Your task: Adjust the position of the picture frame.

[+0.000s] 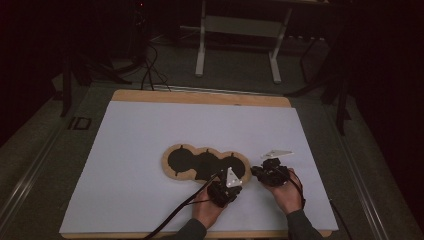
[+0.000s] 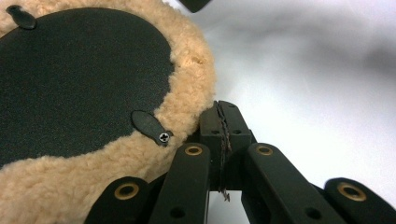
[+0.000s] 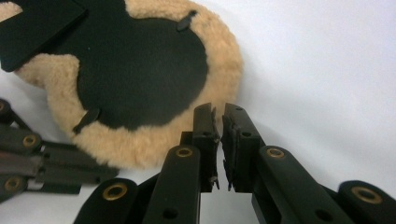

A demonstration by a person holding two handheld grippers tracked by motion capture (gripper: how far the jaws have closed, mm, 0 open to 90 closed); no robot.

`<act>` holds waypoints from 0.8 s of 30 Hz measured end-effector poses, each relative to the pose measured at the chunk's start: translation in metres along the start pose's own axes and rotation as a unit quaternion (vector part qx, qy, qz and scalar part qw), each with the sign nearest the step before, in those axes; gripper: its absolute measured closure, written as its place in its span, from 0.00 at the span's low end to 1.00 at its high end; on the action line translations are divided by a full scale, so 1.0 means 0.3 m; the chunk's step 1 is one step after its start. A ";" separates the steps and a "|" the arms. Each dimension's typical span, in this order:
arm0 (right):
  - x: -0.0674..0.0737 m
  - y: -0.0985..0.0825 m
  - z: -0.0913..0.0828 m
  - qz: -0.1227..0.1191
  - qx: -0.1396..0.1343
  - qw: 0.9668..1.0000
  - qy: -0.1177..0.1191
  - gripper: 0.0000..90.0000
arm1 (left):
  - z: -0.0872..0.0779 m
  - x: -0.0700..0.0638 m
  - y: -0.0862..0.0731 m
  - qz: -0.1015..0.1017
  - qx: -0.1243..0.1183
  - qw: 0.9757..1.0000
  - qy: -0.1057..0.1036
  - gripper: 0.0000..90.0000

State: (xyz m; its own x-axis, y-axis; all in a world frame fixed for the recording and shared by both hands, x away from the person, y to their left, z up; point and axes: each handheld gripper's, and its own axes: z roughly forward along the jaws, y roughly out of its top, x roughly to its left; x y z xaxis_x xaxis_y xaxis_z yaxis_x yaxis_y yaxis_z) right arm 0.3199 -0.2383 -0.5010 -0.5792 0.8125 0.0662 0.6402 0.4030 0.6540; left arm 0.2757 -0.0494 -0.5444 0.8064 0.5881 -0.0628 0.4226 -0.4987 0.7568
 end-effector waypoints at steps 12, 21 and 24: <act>0.025 -0.035 0.027 -0.018 0.025 1.000 0.002 0.93 | -0.047 0.018 0.006 0.025 0.005 1.000 0.015 0.98; 0.029 -0.045 0.035 -0.016 0.032 0.999 0.003 0.93 | -0.390 0.217 -0.109 0.005 -0.029 0.996 0.087 0.96; 0.036 -0.056 0.041 -0.016 0.037 0.999 0.009 0.93 | -0.436 0.258 -0.144 -0.013 -0.035 0.994 0.103 0.96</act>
State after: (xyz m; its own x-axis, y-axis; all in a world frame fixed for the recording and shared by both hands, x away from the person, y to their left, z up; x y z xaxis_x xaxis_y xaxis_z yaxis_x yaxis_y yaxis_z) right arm 0.3093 -0.2311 -0.5205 -0.6088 0.7910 0.0605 0.6559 0.4590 0.5993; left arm 0.2657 0.1009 -0.4971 0.6909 0.7214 0.0469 0.4064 -0.4412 0.8001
